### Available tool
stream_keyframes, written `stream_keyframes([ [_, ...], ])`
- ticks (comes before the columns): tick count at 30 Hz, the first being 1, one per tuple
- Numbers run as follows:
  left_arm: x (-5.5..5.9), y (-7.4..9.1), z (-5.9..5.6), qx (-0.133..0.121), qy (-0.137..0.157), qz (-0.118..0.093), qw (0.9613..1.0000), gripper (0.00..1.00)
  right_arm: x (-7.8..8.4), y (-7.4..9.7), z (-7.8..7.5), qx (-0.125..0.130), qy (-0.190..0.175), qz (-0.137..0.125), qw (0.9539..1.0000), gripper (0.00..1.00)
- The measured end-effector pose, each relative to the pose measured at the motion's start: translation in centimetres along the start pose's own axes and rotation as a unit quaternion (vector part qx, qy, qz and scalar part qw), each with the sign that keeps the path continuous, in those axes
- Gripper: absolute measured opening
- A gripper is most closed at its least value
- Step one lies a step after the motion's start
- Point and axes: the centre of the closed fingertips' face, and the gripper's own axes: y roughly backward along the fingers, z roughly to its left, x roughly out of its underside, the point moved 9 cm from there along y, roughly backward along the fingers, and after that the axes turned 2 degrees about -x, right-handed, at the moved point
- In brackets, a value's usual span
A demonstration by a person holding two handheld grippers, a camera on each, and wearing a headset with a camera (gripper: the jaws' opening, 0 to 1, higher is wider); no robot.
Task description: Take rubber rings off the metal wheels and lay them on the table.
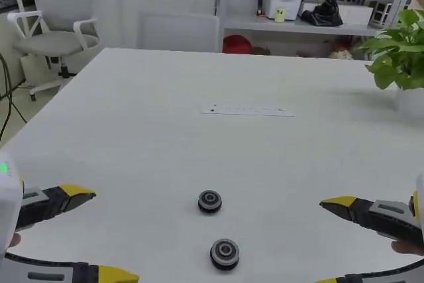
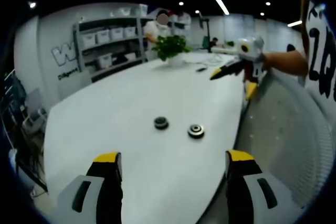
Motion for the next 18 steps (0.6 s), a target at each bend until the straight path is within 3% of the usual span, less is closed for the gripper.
stream_keyframes([
  [10,0.04,-0.1,0.23,0.0,-0.003,0.001,1.0,0.82,0.04,-0.27,-0.29,0.002,-0.005,-0.006,1.0,0.85],
  [18,0.77,-0.65,-0.16,0.006,0.001,0.01,0.9999,0.81,0.51,-0.51,-0.07,-0.002,-0.006,0.0,1.0,0.85],
])
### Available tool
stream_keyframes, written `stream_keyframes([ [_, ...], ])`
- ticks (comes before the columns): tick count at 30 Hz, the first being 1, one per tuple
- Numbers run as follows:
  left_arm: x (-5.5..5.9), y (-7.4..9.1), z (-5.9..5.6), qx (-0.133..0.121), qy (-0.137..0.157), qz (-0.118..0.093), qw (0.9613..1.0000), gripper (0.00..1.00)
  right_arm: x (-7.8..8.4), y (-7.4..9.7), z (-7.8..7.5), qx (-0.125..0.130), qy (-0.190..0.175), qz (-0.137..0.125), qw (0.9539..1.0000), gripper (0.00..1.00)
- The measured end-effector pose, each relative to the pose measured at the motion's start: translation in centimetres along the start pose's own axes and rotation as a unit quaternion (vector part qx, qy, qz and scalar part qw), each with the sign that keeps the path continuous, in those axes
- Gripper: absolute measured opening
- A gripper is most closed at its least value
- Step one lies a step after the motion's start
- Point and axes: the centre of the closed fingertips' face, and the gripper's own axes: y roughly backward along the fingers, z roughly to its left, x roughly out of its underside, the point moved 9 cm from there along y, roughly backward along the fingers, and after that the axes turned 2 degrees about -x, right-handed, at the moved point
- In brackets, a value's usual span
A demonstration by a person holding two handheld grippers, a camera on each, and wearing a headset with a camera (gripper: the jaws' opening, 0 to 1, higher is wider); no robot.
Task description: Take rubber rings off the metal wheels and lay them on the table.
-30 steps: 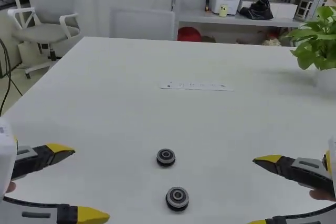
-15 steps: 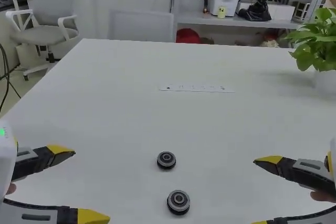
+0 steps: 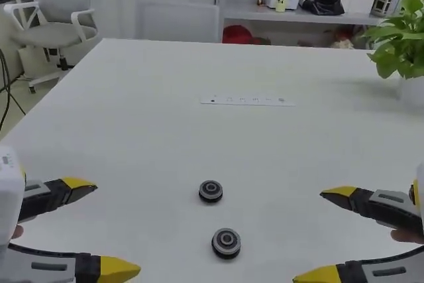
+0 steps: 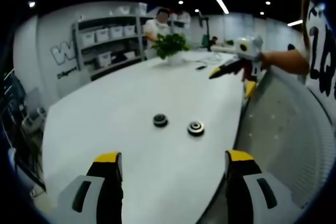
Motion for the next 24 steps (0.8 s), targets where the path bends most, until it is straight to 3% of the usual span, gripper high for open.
stream_keyframes([
  [24,0.0,-0.9,-0.2,0.01,-0.019,0.001,0.9998,0.81,0.9,-1.1,-0.6,-0.016,-0.007,-0.007,0.9998,0.82],
])
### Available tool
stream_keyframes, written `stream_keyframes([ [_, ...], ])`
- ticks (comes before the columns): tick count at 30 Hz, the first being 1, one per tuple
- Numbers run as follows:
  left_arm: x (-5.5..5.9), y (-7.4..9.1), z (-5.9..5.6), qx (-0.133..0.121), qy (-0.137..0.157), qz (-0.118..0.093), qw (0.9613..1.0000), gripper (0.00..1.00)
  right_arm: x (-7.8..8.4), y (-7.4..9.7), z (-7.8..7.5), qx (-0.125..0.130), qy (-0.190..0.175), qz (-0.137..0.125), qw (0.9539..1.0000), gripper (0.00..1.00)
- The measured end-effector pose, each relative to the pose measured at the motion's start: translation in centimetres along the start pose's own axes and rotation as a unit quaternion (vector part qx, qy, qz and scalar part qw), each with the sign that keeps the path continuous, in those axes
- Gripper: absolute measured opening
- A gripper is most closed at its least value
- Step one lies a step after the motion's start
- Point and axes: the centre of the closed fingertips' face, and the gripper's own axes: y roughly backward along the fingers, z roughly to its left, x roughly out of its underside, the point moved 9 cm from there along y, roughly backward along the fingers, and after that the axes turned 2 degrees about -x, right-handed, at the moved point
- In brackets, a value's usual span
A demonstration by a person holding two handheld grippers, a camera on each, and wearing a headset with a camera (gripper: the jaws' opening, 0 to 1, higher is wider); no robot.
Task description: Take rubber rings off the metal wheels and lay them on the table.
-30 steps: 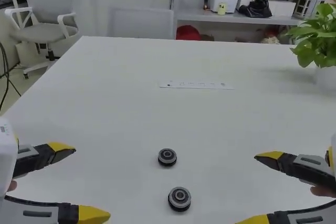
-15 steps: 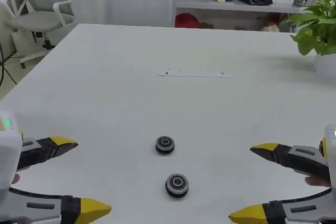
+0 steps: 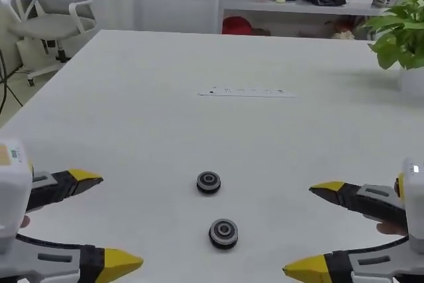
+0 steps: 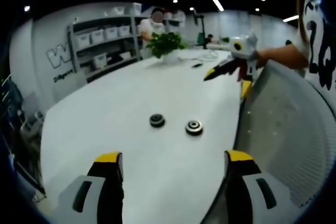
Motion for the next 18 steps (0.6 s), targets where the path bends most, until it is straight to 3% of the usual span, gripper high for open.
stream_keyframes([
  [18,-0.44,-0.99,0.0,0.019,-0.007,-0.003,0.9998,0.77,-0.13,-0.69,-0.97,-0.024,0.017,0.015,0.9995,0.79],
])
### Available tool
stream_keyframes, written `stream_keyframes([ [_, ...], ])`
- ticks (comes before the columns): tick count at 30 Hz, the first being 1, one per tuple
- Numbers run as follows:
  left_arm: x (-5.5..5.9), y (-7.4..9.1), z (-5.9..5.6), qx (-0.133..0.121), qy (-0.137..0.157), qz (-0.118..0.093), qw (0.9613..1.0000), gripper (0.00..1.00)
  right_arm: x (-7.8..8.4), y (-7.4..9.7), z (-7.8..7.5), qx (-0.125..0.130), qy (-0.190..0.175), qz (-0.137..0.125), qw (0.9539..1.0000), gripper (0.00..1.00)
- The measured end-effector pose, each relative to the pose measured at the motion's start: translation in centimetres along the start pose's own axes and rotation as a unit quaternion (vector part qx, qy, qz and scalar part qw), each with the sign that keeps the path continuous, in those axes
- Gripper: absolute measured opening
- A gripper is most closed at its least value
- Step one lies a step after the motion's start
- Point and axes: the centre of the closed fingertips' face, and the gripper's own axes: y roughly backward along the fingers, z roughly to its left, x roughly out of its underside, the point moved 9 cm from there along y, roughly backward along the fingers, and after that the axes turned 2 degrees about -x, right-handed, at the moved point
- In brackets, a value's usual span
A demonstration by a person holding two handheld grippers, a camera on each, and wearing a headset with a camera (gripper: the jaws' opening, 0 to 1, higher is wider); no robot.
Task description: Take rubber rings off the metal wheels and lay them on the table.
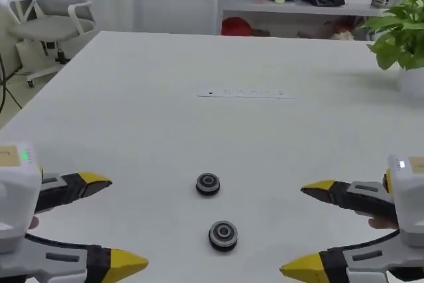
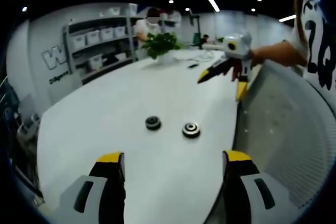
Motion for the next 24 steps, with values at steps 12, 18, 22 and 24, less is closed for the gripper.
stream_keyframes([
  [12,-0.1,-1.3,0.8,0.012,0.002,-0.002,0.9999,0.75,-0.1,-1.3,-0.6,-0.017,0.008,0.008,0.9998,0.75],
  [18,-0.1,-2.0,1.2,0.019,-0.006,0.001,0.9998,0.73,0.1,-1.7,-1.2,-0.018,0.007,0.01,0.9998,0.71],
  [22,-0.1,-2.5,1.3,0.022,-0.008,0.003,0.9997,0.71,0.2,-2.1,-1.6,-0.02,0.001,0.009,0.9998,0.68],
  [24,-0.1,-2.7,1.3,0.026,-0.008,0.005,0.9996,0.71,0.2,-2.3,-1.7,-0.021,0.0,0.01,0.9997,0.67],
])
